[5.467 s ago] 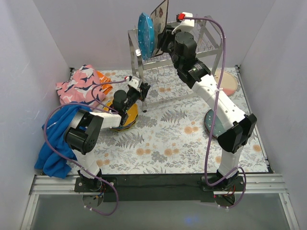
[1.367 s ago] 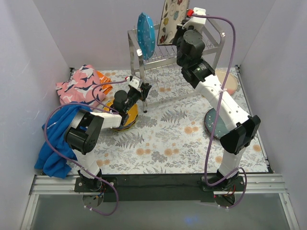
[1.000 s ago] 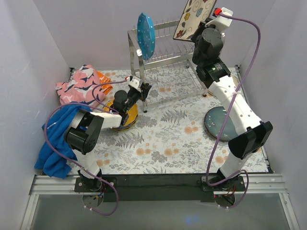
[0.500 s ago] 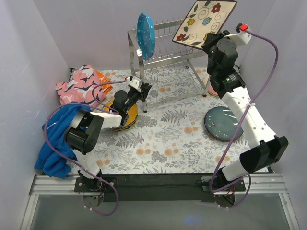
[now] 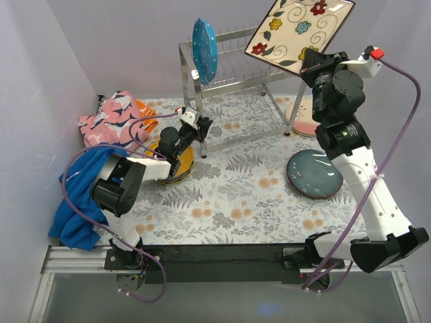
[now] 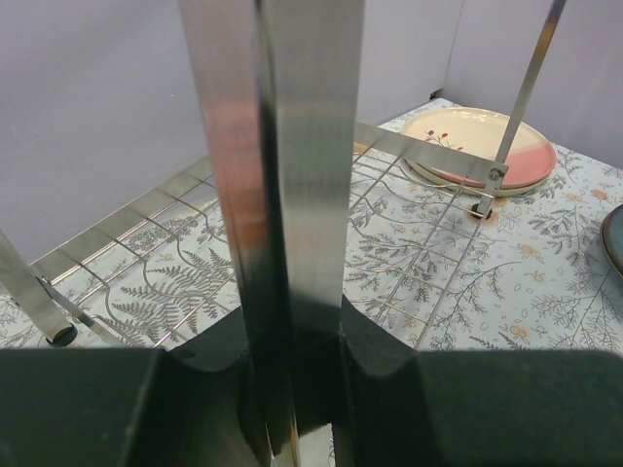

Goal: Unload the plates from the dish rack
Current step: Unload the plate from the dish rack, then place the plate at the center of the board.

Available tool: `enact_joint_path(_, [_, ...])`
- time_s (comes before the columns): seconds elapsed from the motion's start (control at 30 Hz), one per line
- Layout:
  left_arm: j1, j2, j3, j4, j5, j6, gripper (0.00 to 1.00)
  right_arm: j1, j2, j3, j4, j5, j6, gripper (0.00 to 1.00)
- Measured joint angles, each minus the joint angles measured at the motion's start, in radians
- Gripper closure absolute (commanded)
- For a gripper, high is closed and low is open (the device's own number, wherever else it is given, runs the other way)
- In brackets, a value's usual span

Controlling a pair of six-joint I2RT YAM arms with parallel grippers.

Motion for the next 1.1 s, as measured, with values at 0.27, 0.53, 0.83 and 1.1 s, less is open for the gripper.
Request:
enact_joint_path(0.27, [0.001,0.0,0.0,0.0,0.002,0.0,1.0,-0.005,-0.19,-0.194,-0.037,-0.053,0.103,0.99])
enact_joint_path(0.53, [0.003,0.002,0.0,0.004,0.008,-0.005,1.0,-0.007,-0.383,-0.389,-0.216,-0.173,0.142,0.99])
enact_joint_path(0.83, [0.006,0.004,0.0,0.008,0.018,-0.013,1.0,-0.007,-0.598,-0.52,-0.344,-0.296,0.165,0.99])
enact_joint_path(1.1, [0.007,0.004,0.0,0.008,0.021,-0.013,1.0,-0.006,-0.676,-0.707,-0.451,-0.388,0.14,0.99])
